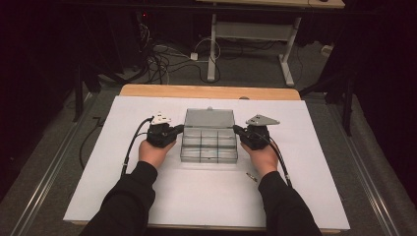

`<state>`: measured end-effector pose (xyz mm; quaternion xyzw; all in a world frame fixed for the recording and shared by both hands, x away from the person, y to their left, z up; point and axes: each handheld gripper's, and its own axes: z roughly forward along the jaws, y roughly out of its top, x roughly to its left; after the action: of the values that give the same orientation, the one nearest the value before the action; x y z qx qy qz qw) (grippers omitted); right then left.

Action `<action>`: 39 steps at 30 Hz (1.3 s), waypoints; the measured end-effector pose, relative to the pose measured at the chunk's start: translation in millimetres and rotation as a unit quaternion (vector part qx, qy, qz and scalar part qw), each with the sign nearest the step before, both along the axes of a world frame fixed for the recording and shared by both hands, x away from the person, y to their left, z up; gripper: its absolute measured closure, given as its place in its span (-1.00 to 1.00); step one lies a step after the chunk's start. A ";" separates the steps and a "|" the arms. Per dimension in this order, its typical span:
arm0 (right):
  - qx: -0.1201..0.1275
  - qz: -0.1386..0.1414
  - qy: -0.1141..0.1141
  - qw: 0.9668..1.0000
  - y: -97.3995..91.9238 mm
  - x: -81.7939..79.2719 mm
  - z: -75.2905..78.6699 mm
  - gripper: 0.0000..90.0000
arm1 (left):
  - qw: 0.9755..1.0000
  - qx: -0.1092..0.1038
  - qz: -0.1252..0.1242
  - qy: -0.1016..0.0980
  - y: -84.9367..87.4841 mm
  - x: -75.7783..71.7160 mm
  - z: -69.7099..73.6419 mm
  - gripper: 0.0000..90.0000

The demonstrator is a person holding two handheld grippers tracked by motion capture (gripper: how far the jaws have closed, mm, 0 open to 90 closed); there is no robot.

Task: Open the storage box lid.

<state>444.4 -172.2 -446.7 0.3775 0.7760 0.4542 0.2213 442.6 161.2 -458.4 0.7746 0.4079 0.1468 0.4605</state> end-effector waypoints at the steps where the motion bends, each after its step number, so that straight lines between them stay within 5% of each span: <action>1: -0.002 0.001 0.000 1.000 -0.8 -1.3 -0.1 1.00 | 1.000 0.001 -0.002 0.004 1.1 -2.0 -1.1 0.96; 19: -0.007 -0.006 0.014 1.000 -28.4 -43.3 -19.8 1.00 | 1.000 0.015 -0.002 0.022 24.9 -39.6 -19.3 0.96; 32: 0.000 0.001 0.009 1.000 -43.9 -76.9 -23.1 1.00 | 1.000 0.020 -0.017 -0.005 29.1 -71.5 -11.8 0.96; 39: -0.002 0.002 0.007 1.000 -46.3 -87.5 -23.0 1.00 | 1.000 0.019 -0.020 0.004 33.8 -80.7 -16.8 0.95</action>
<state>356.9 -218.6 -469.7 0.3791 0.7792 0.4501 0.2157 361.9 195.0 -475.1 0.7919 0.3912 0.1427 0.4468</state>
